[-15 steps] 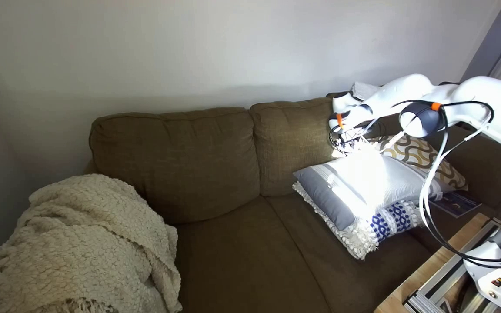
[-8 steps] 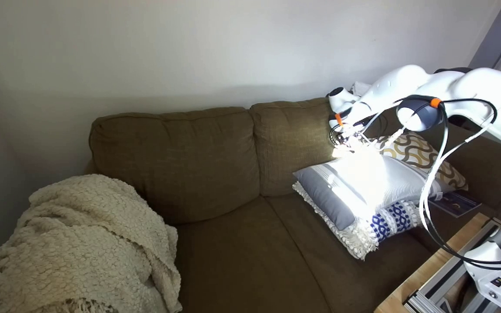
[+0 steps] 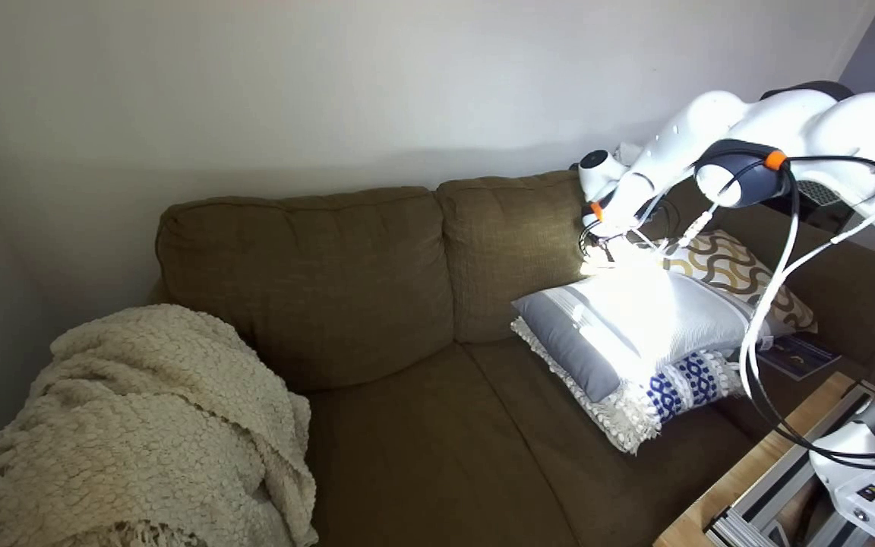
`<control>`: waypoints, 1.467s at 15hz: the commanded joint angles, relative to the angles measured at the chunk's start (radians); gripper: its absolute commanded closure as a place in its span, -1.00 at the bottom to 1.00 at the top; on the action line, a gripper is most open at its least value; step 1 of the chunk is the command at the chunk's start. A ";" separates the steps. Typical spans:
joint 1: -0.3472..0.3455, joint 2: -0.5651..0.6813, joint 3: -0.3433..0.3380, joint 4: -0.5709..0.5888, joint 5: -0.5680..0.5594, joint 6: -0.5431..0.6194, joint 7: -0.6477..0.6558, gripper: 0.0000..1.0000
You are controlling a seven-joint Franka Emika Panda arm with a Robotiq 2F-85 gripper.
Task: Remove the remote controller from under the striped pillow and put it on top of the pillow
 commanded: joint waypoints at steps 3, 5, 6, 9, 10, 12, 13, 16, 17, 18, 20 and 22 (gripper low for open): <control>0.069 -0.183 0.006 -0.317 -0.033 0.231 0.047 0.48; 0.100 -0.233 -0.015 -0.398 -0.030 0.286 0.043 0.48; 0.112 -0.259 -0.025 -0.436 -0.027 0.308 0.039 0.48; 0.085 -0.340 0.013 -0.508 -0.012 0.344 -0.036 0.48; 0.081 -0.370 0.024 -0.534 -0.004 0.347 -0.044 0.48; 0.081 -0.423 0.028 -0.577 -0.008 0.346 -0.059 0.48; 0.078 -0.447 0.037 -0.594 -0.011 0.340 -0.072 0.48; 0.018 -0.506 0.124 -0.606 -0.007 0.316 -0.158 0.48; -0.012 -0.515 0.169 -0.604 0.001 0.324 -0.191 0.48; -0.045 -0.518 0.215 -0.597 0.012 0.315 -0.226 0.48; -0.131 -0.524 0.336 -0.590 0.055 0.304 -0.313 0.48; -0.200 -0.532 0.436 -0.598 0.103 0.259 -0.387 0.48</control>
